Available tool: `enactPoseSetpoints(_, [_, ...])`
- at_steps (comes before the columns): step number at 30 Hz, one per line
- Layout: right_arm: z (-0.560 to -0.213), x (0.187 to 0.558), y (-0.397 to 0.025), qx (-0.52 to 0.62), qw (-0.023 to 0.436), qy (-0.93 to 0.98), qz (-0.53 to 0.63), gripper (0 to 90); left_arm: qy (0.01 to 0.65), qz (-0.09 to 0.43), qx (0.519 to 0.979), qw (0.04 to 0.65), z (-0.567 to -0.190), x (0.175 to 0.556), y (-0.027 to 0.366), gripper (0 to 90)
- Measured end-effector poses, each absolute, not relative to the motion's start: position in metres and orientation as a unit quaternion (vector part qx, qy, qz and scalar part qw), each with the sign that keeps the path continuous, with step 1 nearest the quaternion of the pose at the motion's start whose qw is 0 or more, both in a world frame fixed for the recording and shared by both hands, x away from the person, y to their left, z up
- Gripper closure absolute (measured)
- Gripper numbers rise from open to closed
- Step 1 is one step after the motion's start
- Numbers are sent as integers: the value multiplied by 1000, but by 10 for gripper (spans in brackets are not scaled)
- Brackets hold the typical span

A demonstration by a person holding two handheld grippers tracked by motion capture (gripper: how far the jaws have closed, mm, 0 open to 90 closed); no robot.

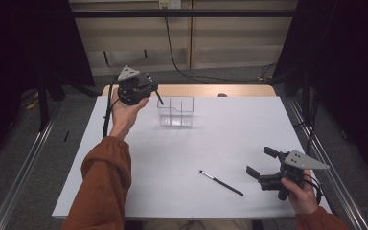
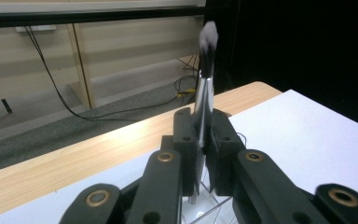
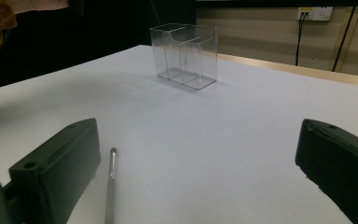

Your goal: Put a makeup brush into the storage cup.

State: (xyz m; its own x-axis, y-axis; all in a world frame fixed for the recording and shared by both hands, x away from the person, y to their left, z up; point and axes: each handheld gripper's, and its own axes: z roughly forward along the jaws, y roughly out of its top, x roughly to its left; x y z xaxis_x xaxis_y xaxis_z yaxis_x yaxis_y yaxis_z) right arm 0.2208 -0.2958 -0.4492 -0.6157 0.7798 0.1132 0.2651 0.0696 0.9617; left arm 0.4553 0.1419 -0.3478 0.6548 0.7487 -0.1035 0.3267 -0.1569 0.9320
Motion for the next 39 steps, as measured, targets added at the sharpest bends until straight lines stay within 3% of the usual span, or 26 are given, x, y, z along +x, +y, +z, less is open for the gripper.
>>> enactPoseSetpoints(39, [-449,220,-295,371,228,698,568,0,374,174,762,500,-385,462,127,837])
